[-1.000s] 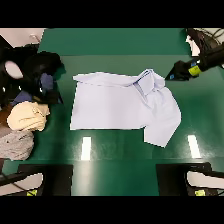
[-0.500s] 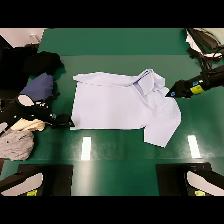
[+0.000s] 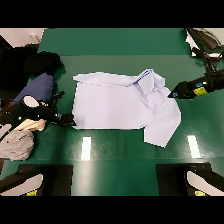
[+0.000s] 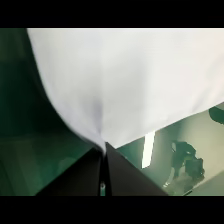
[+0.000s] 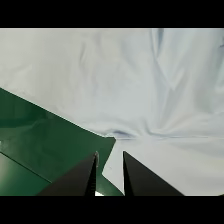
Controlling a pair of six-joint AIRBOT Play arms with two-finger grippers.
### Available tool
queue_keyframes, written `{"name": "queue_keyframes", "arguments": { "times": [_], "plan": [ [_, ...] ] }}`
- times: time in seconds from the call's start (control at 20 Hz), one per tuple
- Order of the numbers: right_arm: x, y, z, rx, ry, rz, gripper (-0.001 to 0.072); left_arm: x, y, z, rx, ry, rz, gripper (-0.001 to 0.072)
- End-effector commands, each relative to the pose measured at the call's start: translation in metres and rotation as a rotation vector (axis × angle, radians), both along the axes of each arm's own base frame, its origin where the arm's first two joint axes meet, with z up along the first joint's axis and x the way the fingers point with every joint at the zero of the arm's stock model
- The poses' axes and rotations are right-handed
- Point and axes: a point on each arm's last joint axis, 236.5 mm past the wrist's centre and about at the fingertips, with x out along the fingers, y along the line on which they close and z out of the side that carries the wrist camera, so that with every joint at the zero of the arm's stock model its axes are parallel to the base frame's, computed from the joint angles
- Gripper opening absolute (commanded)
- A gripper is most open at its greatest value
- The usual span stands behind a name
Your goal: Fold the shirts.
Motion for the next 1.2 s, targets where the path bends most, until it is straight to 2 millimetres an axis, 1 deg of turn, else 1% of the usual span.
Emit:
{"name": "queue_keyframes", "arguments": {
  "times": [0.0,0.1,0.15,0.2,0.25,0.35,0.4,0.45,0.5,0.55,0.6,0.7,0.8,0.95,1.0,1.05,1.15],
  "plan": [
    [-0.004,-0.032,-0.012,-0.055,0.055,-0.056,0.0196,0.012,0.004,0.016,0.032,-0.034,-0.035,0.0021],
    [-0.010,-0.071,-0.029,-0.128,0.129,-0.121,0.0197,0.026,0.013,0.034,0.083,-0.082,-0.082,0.0021],
    [-0.011,-0.090,-0.039,-0.163,0.162,-0.155,0.0211,0.032,0.016,0.044,0.099,-0.102,-0.098,0.0021],
    [-0.011,-0.106,-0.049,-0.173,0.196,-0.191,0.0346,0.040,0.019,0.053,0.116,-0.130,-0.109,0.0021],
    [-0.010,-0.117,-0.058,-0.163,0.230,-0.222,0.0477,0.046,0.021,0.062,0.126,-0.151,-0.114,0.0022],
    [-0.014,-0.134,-0.088,-0.136,0.305,-0.281,0.0479,0.056,0.024,0.074,0.141,-0.184,-0.109,0.0022],
    [-0.020,-0.138,-0.107,-0.122,0.345,-0.308,0.0470,0.060,0.024,0.078,0.139,-0.188,-0.094,0.0022],
    [-0.027,-0.139,-0.126,-0.110,0.382,-0.326,0.0449,0.061,0.023,0.079,0.136,-0.192,-0.091,0.0022],
    [-0.034,-0.138,-0.145,-0.103,0.410,-0.336,0.0449,0.062,0.023,0.079,0.137,-0.194,-0.090,0.0022],
    [-0.038,-0.135,-0.159,-0.097,0.417,-0.334,0.0449,0.062,0.023,0.079,0.136,-0.190,-0.081,0.0022],
    [-0.038,-0.129,-0.171,-0.072,0.411,-0.338,0.0449,0.062,0.023,0.079,0.134,-0.186,-0.068,0.0022],
    [-0.030,-0.112,-0.182,0.007,0.384,-0.350,0.0449,0.064,0.023,0.080,0.135,-0.192,-0.063,0.0022],
    [-0.025,-0.103,-0.189,0.053,0.375,-0.369,0.0449,0.066,0.024,0.080,0.135,-0.198,-0.053,0.0022],
    [-0.028,-0.093,-0.193,0.057,0.403,-0.336,0.0447,0.069,0.024,0.080,0.134,-0.198,-0.032,0.0022],
    [-0.029,-0.088,-0.194,0.047,0.405,-0.312,0.0415,0.069,0.024,0.081,0.134,-0.198,-0.032,0.0022],
    [-0.029,-0.082,-0.193,0.042,0.402,-0.290,0.0301,0.068,0.024,0.080,0.134,-0.197,-0.032,0.0022],
    [-0.028,-0.073,-0.187,0.036,0.393,-0.252,0.0035,0.068,0.024,0.081,0.133,-0.197,-0.030,0.0022]
  ]
}}
